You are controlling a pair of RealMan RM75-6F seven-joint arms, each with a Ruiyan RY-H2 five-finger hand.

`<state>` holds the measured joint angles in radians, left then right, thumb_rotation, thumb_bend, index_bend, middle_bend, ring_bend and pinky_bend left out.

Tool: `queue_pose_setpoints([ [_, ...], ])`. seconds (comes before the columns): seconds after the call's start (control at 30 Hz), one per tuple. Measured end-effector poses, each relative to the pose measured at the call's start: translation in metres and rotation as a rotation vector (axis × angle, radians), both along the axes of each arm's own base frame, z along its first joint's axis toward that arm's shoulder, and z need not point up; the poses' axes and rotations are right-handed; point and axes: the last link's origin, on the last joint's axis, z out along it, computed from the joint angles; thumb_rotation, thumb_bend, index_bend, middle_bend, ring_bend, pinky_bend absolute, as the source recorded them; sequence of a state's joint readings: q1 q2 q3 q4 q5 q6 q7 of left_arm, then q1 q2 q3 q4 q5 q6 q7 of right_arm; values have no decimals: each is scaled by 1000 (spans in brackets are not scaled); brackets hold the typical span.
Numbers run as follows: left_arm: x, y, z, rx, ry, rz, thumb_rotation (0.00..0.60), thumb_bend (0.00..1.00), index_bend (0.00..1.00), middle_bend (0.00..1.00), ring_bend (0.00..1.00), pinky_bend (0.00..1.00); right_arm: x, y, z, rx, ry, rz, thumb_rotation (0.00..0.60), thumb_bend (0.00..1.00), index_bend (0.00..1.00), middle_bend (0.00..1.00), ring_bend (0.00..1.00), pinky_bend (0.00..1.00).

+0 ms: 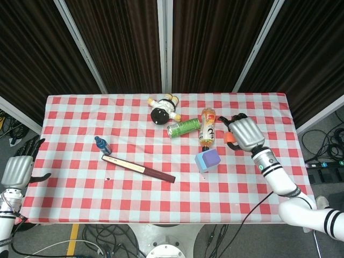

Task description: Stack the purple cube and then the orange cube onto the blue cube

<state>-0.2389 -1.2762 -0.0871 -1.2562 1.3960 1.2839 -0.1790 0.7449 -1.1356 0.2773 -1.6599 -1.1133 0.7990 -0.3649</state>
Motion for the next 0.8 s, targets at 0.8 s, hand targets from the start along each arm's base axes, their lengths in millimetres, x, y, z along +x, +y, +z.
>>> queue_pose_setpoints([
  [0.8, -5, 0, 4, 24, -13, 16, 600, 0, 111, 88, 77, 203, 16, 7, -22, 253, 63, 199, 600, 170, 185, 509, 277, 239],
])
